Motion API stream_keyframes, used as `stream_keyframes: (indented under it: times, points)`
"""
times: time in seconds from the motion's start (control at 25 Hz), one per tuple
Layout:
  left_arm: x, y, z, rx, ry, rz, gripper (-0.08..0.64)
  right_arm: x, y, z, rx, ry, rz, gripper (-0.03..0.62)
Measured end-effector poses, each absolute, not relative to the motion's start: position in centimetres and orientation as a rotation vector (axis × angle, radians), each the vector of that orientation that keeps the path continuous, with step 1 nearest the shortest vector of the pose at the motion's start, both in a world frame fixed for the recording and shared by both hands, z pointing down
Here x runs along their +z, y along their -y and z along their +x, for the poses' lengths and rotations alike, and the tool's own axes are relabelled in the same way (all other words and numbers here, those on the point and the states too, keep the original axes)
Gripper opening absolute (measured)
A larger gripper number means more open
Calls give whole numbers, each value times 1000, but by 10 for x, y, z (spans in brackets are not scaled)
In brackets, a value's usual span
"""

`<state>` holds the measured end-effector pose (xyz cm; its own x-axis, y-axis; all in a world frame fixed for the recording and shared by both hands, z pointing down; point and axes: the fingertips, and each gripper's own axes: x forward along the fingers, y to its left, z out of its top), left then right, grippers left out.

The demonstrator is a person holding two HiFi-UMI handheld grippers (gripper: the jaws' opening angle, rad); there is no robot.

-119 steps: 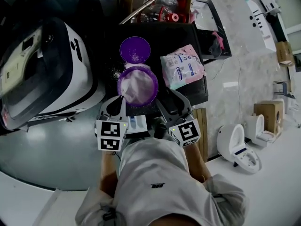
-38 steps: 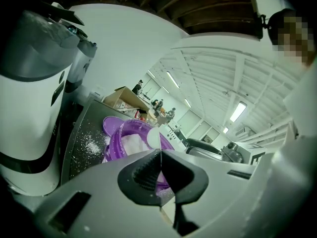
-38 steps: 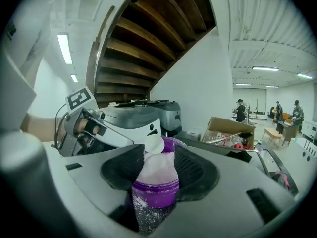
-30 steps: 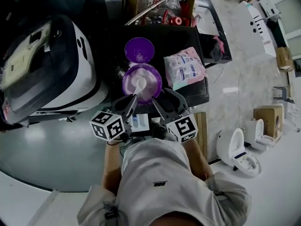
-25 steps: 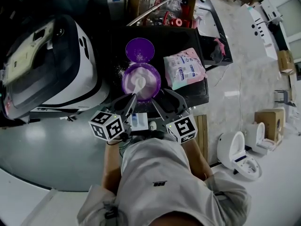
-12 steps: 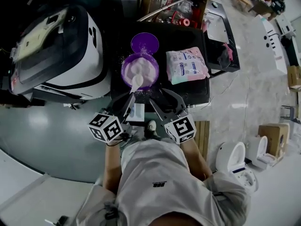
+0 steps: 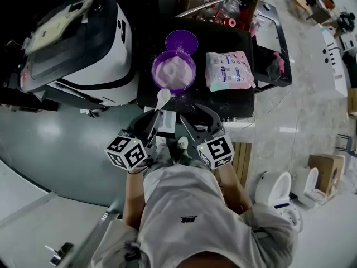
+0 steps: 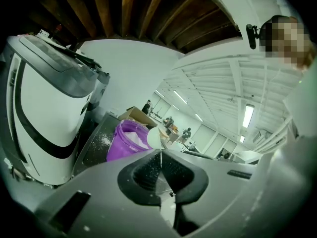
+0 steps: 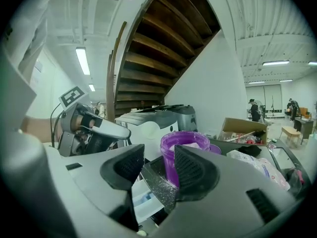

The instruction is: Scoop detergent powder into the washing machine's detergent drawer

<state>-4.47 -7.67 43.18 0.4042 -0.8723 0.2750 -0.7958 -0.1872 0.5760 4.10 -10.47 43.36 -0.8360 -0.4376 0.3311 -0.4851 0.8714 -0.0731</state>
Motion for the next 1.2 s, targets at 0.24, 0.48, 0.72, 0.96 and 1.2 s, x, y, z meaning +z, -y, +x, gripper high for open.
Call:
stream_keyframes:
  times: [0.24, 0.48, 0.72, 0.96, 1.2]
  points:
    - [452, 52, -59, -108, 1385, 1991, 16, 451, 82, 26, 234, 2692, 688, 189]
    - [470, 29, -81, -104, 1308, 2005, 16, 468, 56, 9, 268, 2634, 770, 189]
    - [485, 8, -101, -89, 1261, 2031, 16, 489, 29, 1, 301, 2571, 840, 189]
    - [506, -4, -117, -57, 1259, 2048, 15, 509, 14, -8, 323, 2541, 876, 189]
    - [526, -12, -124, -27, 1277, 2059, 15, 528, 6, -12, 328, 2517, 872, 189]
